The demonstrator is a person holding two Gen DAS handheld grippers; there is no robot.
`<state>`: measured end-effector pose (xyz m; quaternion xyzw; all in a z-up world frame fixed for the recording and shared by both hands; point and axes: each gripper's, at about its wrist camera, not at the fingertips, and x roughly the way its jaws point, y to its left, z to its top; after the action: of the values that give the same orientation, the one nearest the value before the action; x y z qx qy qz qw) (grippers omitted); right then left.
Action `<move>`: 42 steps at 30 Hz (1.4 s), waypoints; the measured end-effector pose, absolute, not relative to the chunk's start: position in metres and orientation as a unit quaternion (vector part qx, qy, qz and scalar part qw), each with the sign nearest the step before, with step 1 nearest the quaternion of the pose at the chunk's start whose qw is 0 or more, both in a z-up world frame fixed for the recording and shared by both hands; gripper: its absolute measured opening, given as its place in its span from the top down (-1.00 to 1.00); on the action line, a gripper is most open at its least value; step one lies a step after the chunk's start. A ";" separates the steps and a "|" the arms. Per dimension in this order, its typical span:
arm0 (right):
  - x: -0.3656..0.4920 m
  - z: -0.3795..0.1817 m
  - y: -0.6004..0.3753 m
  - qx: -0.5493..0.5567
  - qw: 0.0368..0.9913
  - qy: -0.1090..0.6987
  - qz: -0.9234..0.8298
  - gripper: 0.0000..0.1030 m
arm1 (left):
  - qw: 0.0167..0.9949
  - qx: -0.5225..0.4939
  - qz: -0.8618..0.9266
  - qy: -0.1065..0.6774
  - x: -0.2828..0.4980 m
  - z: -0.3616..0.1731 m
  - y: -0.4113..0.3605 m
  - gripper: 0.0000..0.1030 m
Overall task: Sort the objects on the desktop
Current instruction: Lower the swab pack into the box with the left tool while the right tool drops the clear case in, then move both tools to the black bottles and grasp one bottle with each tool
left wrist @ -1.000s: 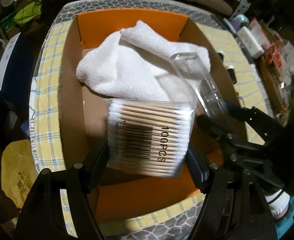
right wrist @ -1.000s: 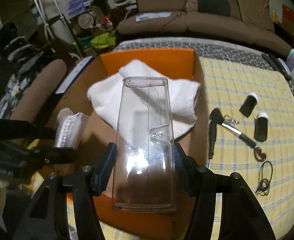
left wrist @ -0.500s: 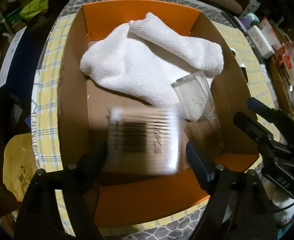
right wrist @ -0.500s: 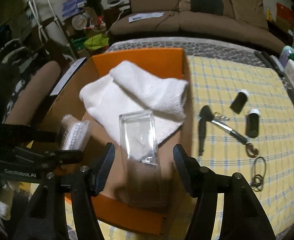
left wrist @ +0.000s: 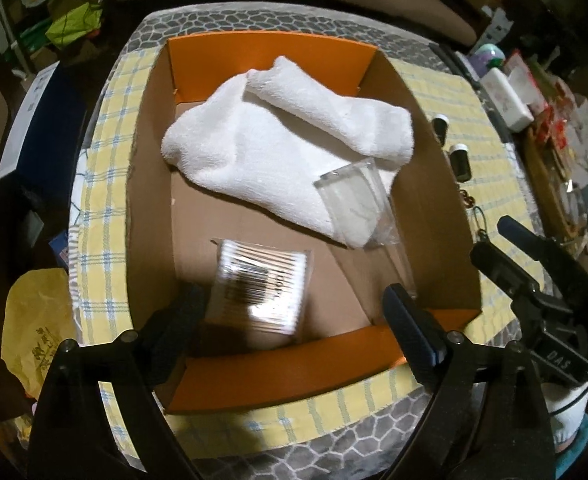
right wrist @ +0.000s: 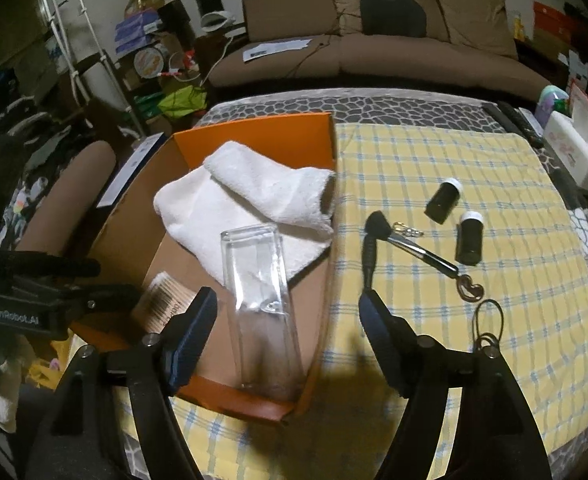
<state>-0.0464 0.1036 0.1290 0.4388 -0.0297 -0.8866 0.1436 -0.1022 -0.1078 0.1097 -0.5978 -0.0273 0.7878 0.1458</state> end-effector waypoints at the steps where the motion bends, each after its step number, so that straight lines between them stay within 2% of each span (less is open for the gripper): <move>1: -0.045 0.130 0.107 0.437 0.141 -0.032 -0.888 -0.51 | 0.148 -0.597 0.788 -0.030 -0.100 0.111 -0.106 -0.79; 9: -0.039 0.140 0.158 0.433 0.103 -0.063 -0.893 -0.51 | 0.173 -0.590 0.787 -0.060 -0.101 0.127 -0.083 -1.00; 14: -0.035 0.143 0.194 0.424 0.076 -0.078 -0.899 -0.55 | 0.184 -0.584 0.788 -0.066 -0.104 0.133 -0.061 -1.00; 17: -0.030 0.146 0.210 0.409 0.064 -0.076 -0.907 -0.72 | 0.182 -0.576 0.795 -0.054 -0.106 0.137 -0.046 -1.00; 19: -0.030 0.147 0.217 0.405 0.067 -0.080 -0.908 -0.98 | 0.184 -0.573 0.797 -0.048 -0.106 0.138 -0.038 -1.00; 20: -0.029 0.147 0.220 0.403 0.070 -0.080 -0.909 -1.00 | 0.186 -0.572 0.797 -0.047 -0.107 0.138 -0.034 -1.00; 24: -0.031 0.145 0.226 0.402 0.057 -0.061 -0.912 -0.99 | 0.192 -0.574 0.795 -0.032 -0.109 0.137 -0.014 -1.00; 36: -0.049 0.125 0.250 0.409 0.044 -0.094 -0.907 -0.99 | 0.191 -0.562 0.805 0.006 -0.131 0.136 0.031 -1.00; 42: -0.065 0.111 0.269 0.418 0.027 -0.107 -0.902 -0.99 | 0.188 -0.543 0.816 0.061 -0.147 0.136 0.060 -1.00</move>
<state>-0.0646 0.2688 0.1108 0.4177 -0.1073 -0.9018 0.0266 -0.1472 0.0600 0.1356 -0.5433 0.0606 0.8160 0.1877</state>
